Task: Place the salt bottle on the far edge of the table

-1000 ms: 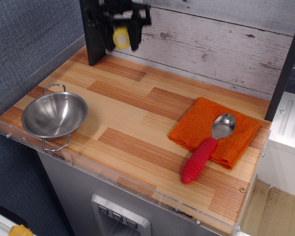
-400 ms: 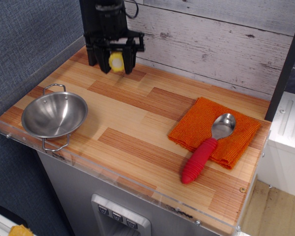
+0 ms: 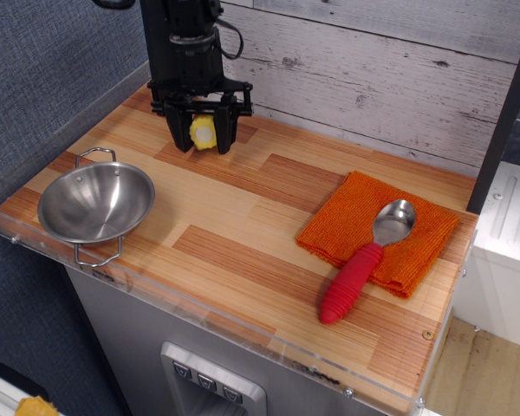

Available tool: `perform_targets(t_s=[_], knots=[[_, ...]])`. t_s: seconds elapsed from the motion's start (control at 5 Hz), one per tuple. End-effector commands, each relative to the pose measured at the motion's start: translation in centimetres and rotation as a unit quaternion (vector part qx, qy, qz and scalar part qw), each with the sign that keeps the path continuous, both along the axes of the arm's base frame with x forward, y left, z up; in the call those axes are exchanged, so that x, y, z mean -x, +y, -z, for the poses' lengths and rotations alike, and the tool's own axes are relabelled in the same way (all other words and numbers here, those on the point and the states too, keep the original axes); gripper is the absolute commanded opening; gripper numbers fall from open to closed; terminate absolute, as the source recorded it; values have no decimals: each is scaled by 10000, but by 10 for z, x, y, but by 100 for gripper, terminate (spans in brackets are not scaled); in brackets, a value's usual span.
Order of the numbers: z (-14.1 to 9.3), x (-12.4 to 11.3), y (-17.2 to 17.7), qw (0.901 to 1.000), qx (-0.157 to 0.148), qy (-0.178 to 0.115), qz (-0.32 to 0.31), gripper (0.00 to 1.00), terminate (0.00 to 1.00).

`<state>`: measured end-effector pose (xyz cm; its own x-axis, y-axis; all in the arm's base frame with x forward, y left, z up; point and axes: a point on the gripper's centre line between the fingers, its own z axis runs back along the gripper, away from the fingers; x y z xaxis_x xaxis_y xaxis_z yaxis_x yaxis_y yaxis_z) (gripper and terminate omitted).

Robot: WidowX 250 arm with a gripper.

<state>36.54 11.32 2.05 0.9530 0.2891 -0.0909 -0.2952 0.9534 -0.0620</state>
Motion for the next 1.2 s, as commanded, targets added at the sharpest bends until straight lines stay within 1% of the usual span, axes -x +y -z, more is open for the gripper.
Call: perform_targets(t_s=[0.0, 0.4, 0.6, 1.0], knots=[[-11, 7, -1, 9998, -48, -96, -166, 100, 0], [-14, 5, -5, 9998, -76, -108, -151, 100, 0], [-24, 2, -7, 9997, -70, -242, -56, 100, 0], [-73, -5, -15, 9967, -177, -786, 129, 100, 0]])
